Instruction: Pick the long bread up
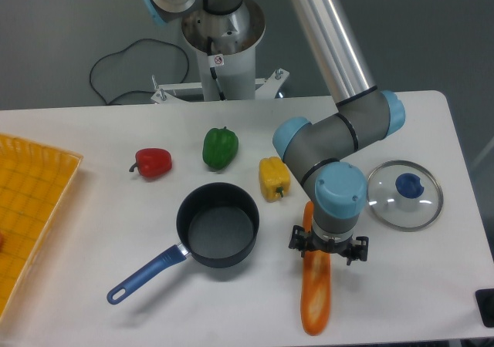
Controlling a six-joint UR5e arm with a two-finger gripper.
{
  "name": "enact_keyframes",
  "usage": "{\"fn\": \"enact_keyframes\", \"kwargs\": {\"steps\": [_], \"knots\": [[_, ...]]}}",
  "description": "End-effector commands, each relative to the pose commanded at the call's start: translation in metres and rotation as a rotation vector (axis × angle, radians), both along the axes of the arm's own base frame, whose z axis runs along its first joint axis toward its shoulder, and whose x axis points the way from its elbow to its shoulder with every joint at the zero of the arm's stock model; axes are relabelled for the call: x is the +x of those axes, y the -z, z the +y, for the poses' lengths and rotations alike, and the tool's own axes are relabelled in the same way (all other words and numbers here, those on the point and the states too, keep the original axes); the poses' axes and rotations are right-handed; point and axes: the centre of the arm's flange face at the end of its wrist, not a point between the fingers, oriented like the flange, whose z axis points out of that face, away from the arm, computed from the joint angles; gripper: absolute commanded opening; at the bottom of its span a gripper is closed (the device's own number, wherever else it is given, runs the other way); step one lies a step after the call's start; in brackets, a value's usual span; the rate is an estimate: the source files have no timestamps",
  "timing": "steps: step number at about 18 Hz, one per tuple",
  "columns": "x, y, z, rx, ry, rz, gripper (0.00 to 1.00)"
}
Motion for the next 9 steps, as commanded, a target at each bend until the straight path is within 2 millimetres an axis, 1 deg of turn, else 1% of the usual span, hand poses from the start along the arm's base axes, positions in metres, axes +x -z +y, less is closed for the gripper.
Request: {"fn": "enact_keyframes", "kwargs": {"steps": [3,6,7,9], "knots": [[0.0019,0.0007,0.0013,-0.001,0.006,-0.001,0.97],[0.0044,0.0053,0.0049,-0.004,0.014,-0.005,0.91],[0.0048,0.0071,0.0047,-0.006,0.021,-0.007,0.87],[0.0047,0.0082,0.0047,-0.007,0.028,-0.008,0.85]]}}
